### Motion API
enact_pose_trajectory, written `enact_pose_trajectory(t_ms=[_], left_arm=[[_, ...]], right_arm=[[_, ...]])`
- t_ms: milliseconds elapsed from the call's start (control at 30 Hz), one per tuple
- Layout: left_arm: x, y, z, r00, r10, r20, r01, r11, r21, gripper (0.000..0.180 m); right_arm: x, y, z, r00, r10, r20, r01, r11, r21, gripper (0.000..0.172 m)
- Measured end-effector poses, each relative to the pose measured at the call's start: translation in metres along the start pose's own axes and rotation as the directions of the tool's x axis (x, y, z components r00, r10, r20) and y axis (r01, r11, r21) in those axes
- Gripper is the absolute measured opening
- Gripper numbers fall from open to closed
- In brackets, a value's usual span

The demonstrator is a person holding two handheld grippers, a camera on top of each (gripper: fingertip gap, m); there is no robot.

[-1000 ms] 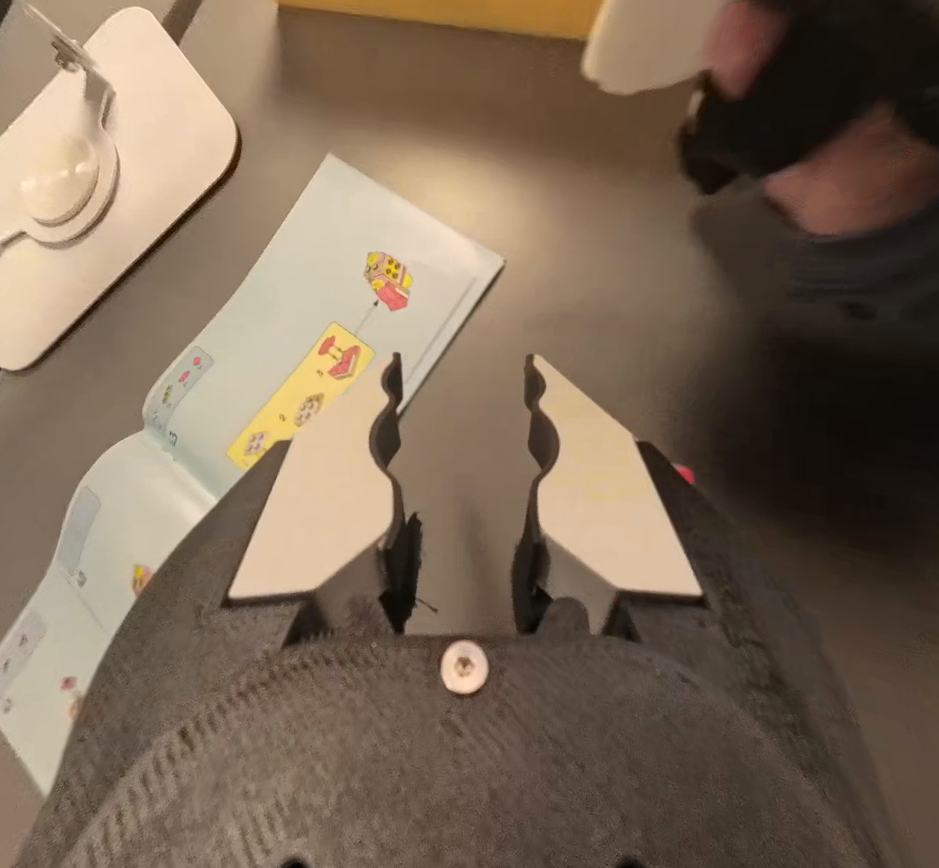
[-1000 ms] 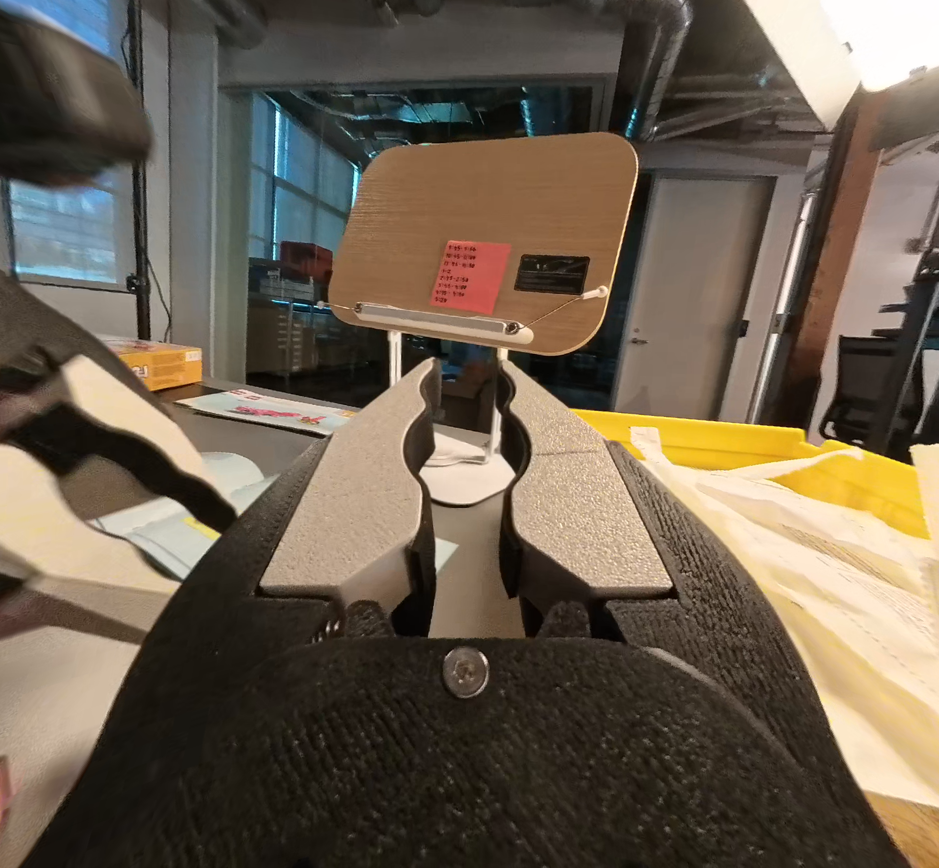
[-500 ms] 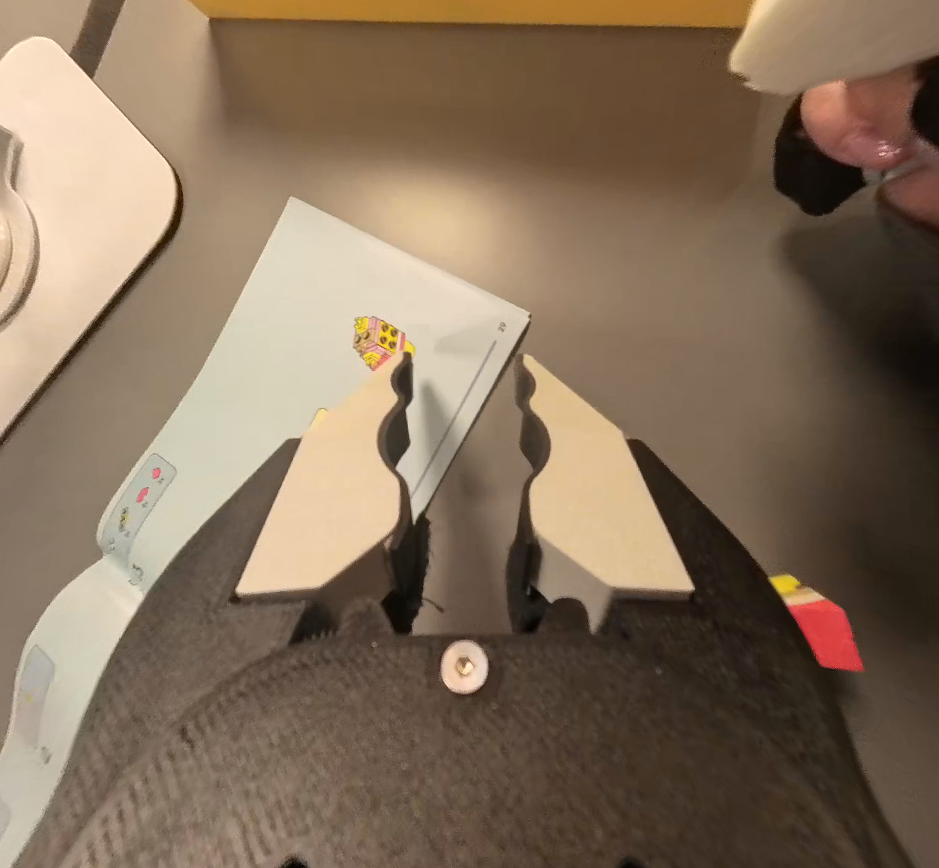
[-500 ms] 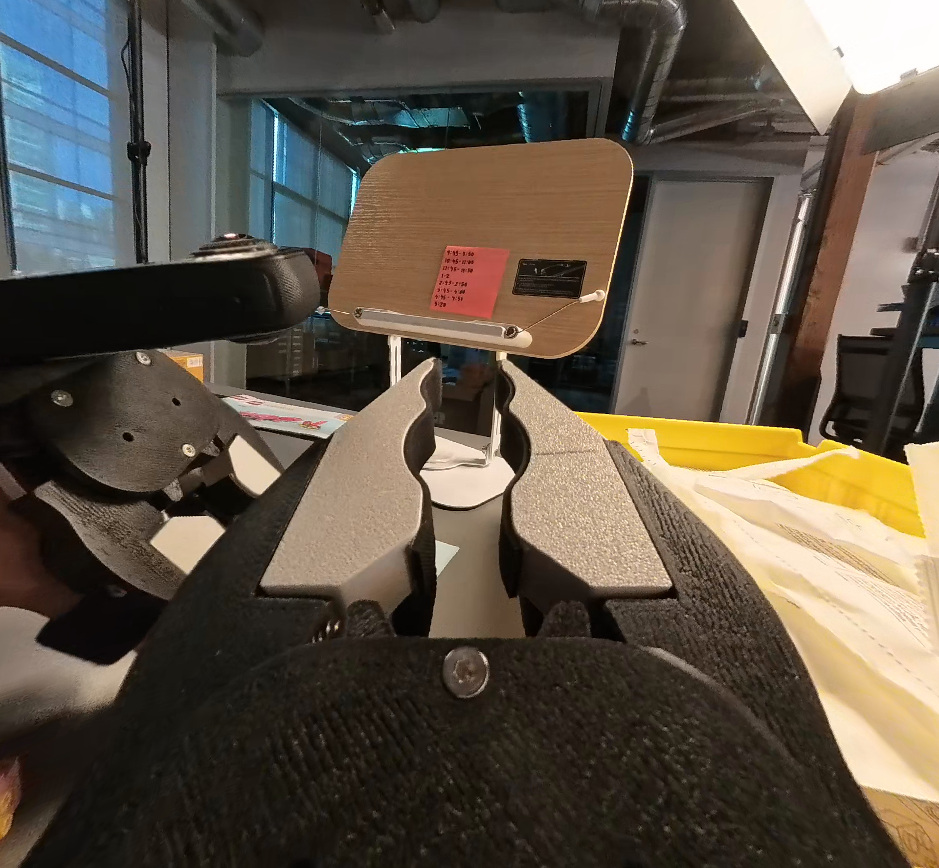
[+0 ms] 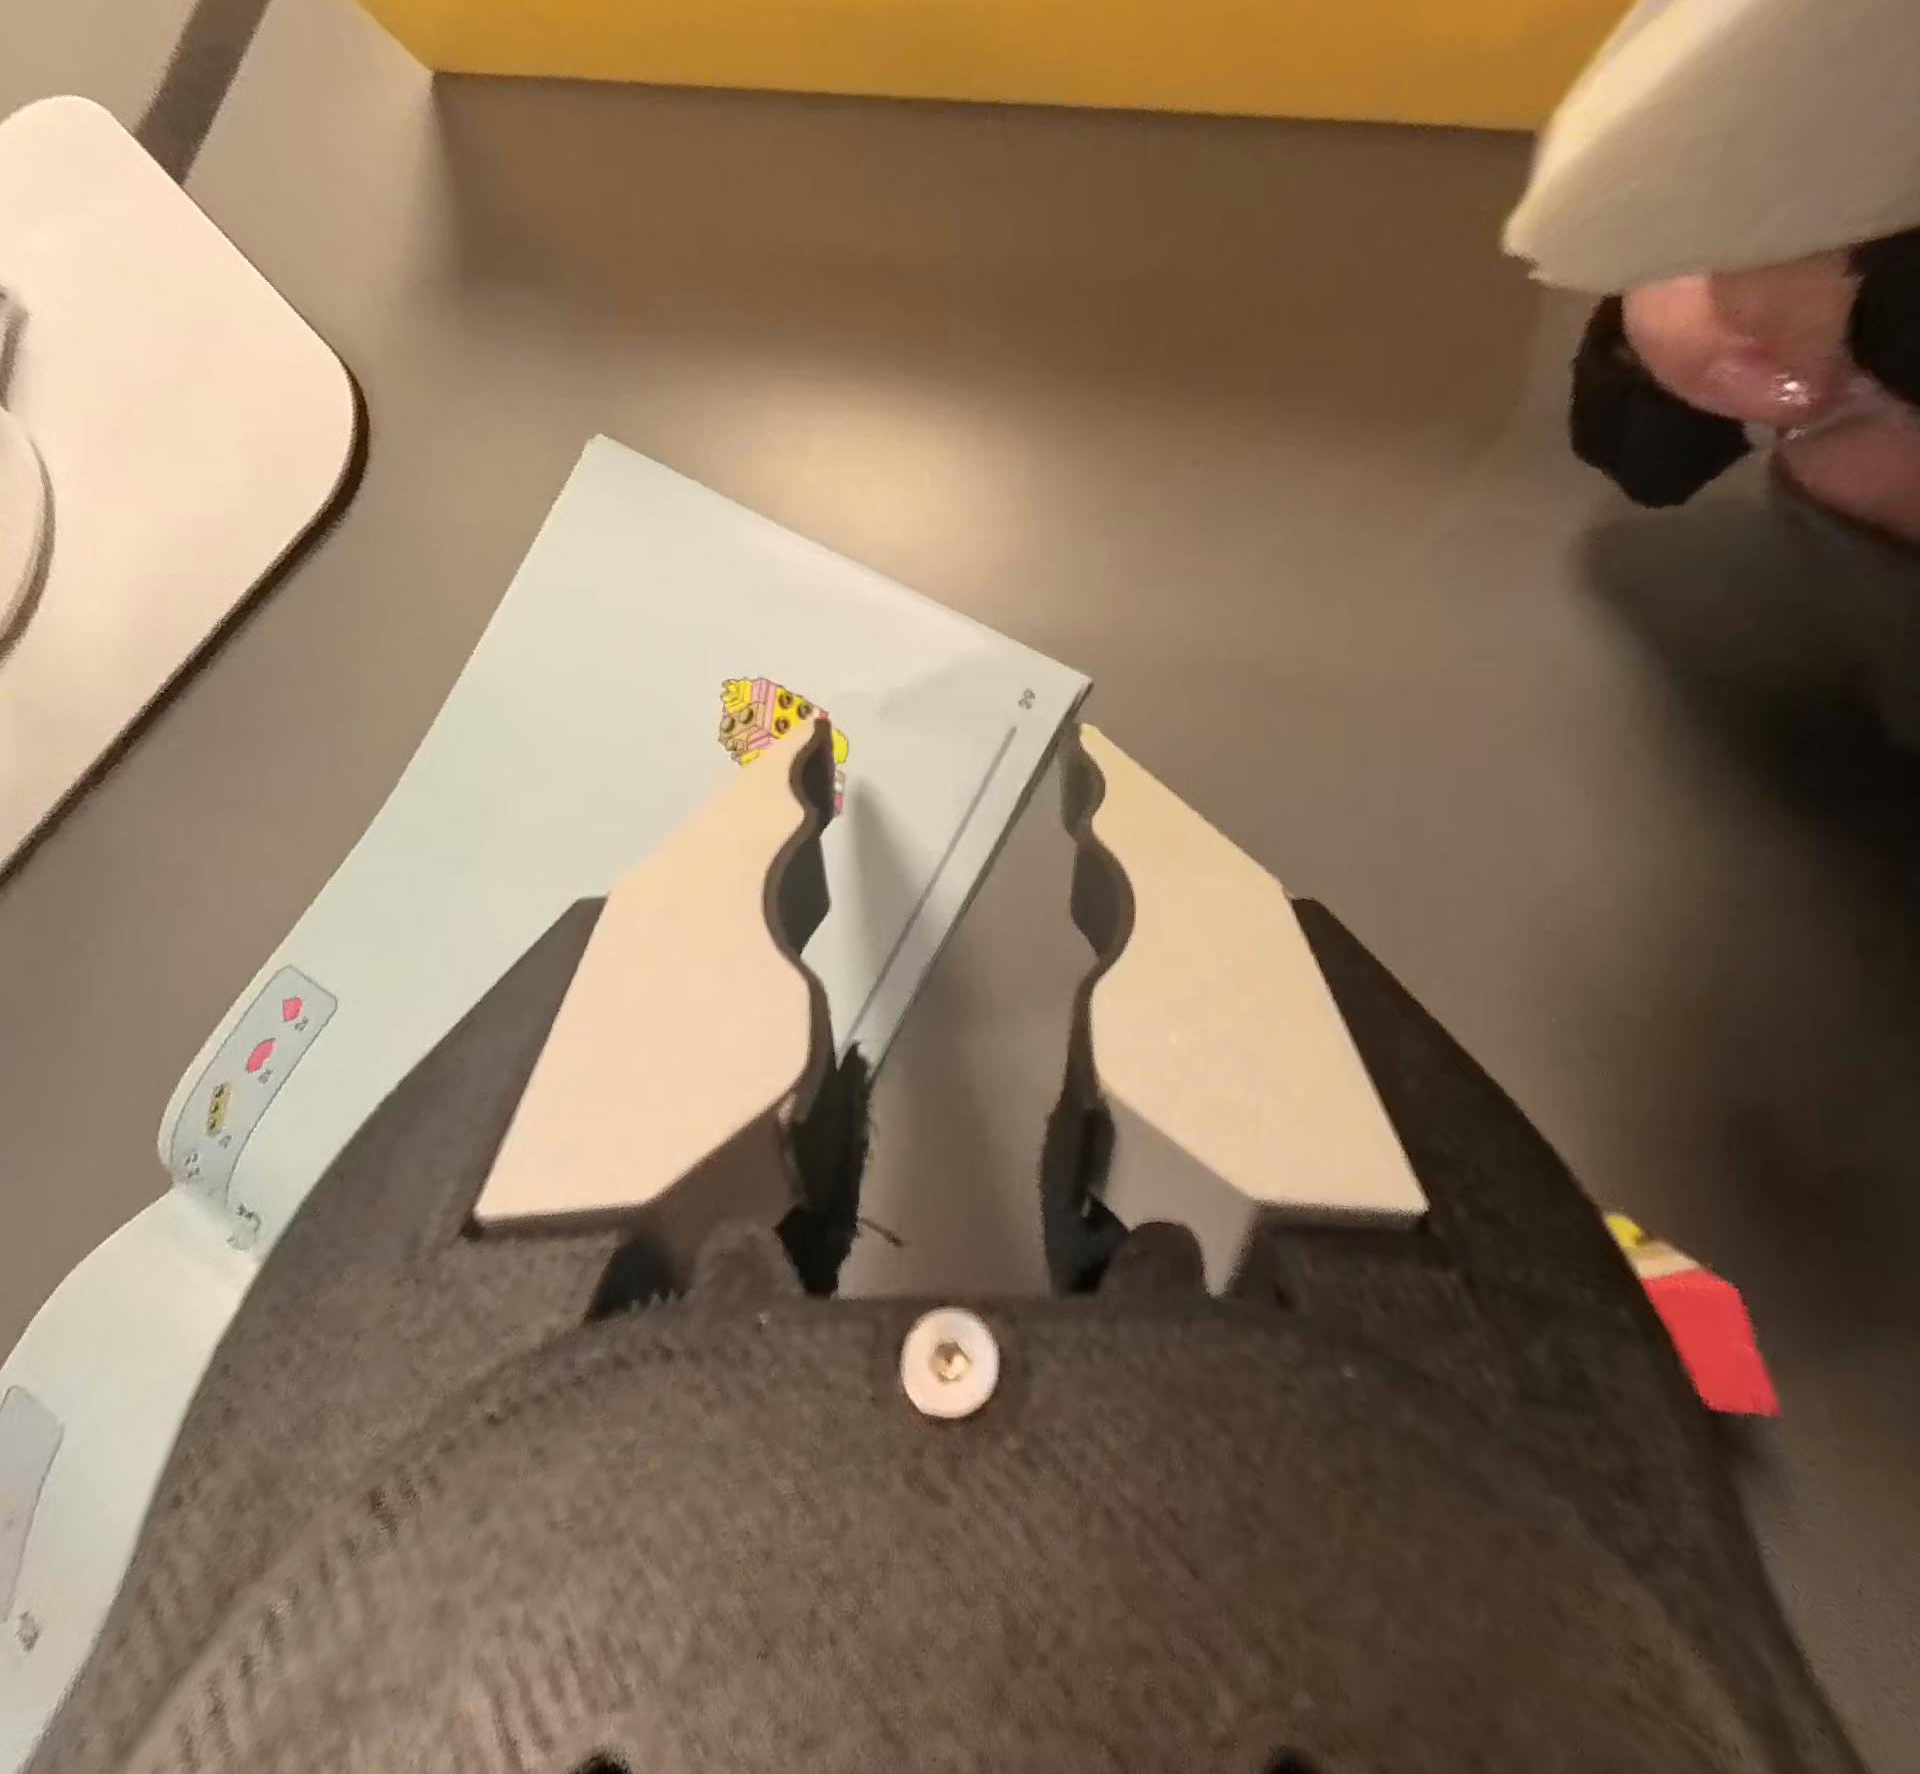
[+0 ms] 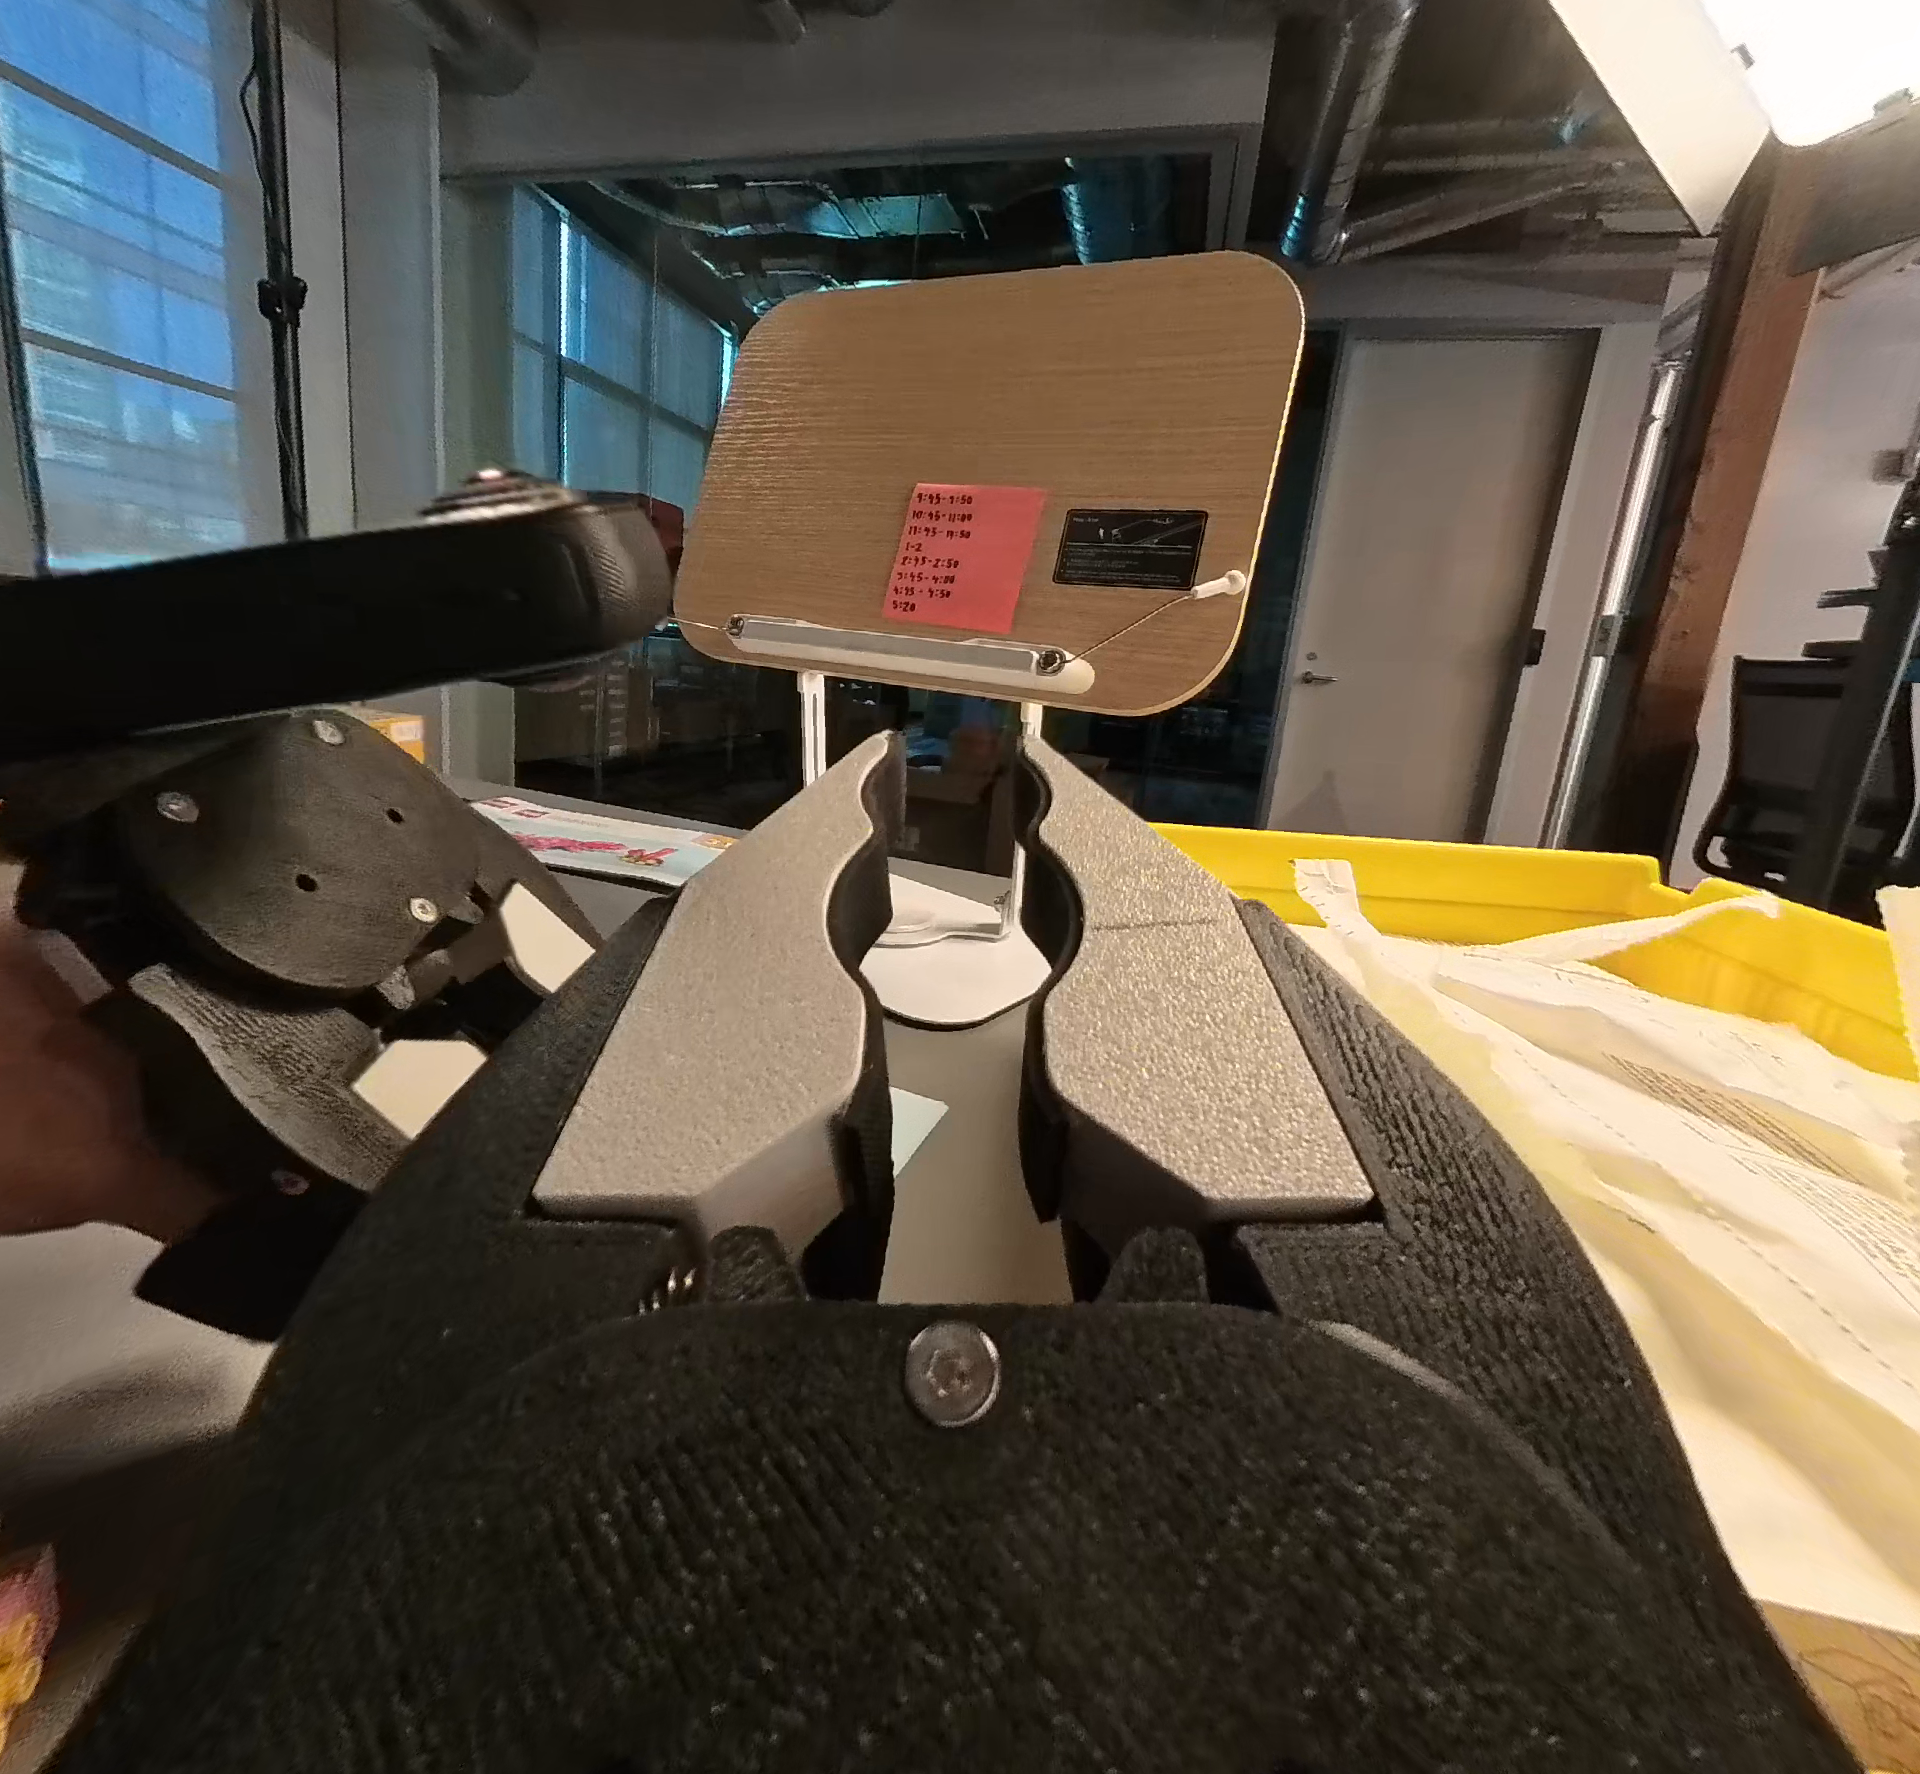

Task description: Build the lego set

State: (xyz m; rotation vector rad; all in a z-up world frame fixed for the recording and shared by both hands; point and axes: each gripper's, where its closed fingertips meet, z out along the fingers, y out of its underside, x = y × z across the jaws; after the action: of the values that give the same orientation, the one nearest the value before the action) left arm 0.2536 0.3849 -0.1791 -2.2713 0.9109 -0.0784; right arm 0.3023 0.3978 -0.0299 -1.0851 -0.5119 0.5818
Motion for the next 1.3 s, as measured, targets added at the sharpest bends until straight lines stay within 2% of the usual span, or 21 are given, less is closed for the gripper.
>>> enact_pose_trajectory(t_ms=[100,267,367,733,967,1200,1300], left_arm=[[0.002,0.0,0.004,0.997,-0.06,-0.045,0.06,0.998,-0.008,0.045],[0.003,0.002,0.004,0.973,-0.196,-0.119,0.198,0.98,0.008,0.035],[0.0,0.004,0.002,0.967,-0.224,-0.124,0.228,0.973,0.017,0.022],[-0.001,0.002,-0.006,0.914,-0.351,-0.205,0.369,0.928,0.055,0.013],[0.0,0.0,-0.008,0.901,-0.365,-0.233,0.39,0.918,0.069,0.022],[-0.01,-0.005,-0.015,0.93,-0.326,-0.171,0.348,0.929,0.123,0.023],[-0.015,-0.001,-0.014,0.95,-0.29,-0.112,0.302,0.946,0.114,0.016]], right_arm=[[0.0,0.0,0.0,1.0,0.004,0.002,-0.004,1.0,-0.002,0.017],[-0.001,0.001,0.001,1.0,0.007,0.006,-0.007,1.0,-0.009,0.017],[-0.002,0.003,0.001,1.0,0.001,0.011,-0.001,1.0,-0.016,0.017],[-0.004,0.006,0.002,1.0,-0.001,0.019,0.002,0.999,-0.033,0.017],[-0.007,0.008,0.003,0.999,-0.014,0.032,0.015,0.999,-0.047,0.017],[-0.008,0.009,0.003,0.999,-0.01,0.037,0.012,0.998,-0.055,0.016],[-0.008,0.01,0.003,0.999,-0.011,0.038,0.014,0.998,-0.057,0.016]])
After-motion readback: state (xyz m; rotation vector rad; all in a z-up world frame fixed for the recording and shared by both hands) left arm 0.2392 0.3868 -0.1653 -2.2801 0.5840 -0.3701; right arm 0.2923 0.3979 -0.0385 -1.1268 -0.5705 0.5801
